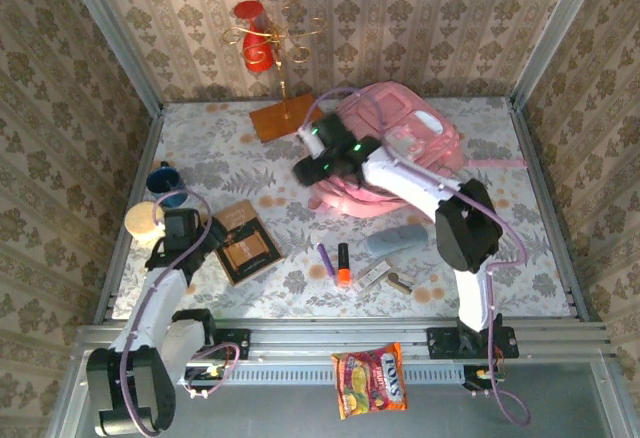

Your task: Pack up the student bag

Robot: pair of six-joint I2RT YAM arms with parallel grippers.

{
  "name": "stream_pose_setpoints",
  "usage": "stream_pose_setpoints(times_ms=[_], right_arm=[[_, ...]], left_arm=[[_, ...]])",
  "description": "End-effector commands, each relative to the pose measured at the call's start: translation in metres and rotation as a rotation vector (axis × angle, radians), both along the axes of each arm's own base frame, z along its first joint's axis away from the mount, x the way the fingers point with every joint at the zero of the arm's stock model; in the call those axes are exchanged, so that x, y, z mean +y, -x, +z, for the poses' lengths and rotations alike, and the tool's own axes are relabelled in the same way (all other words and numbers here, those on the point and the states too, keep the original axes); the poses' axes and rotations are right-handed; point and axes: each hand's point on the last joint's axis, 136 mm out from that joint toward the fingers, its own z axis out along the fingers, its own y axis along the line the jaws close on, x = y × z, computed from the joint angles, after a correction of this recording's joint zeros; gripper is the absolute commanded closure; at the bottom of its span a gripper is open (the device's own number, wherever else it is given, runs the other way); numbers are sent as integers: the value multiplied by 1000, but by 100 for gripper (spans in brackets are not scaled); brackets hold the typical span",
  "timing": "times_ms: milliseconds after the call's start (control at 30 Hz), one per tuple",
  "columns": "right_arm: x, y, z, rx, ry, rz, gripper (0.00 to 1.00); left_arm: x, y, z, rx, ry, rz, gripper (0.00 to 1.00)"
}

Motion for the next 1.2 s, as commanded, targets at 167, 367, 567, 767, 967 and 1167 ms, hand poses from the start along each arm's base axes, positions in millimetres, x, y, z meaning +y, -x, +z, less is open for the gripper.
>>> stream_pose_setpoints(times_ms=[167,367,567,767,967,1167], right_arm=[[96,75,-56,314,-247,-6,25],[109,89,-105,420,-216,-57,26],[124,103,-117,479,-281,-34,37],[124,110,-118,507,-335,-52,54],[120,105,-114,492,-348,-75,59],[109,96,-109,480,-360,-96,50]], left_arm=[[-41,0,-20,25,213,-156,16],[-46,9,-30,67,270,-127,21],[-61,8,-37,93,358,-163,27],[-77,-8,-13,-19,419,-234,49],[-91,-18,5,-71,388,-338,68],[-97,-23,9,-75,405,-348,84]])
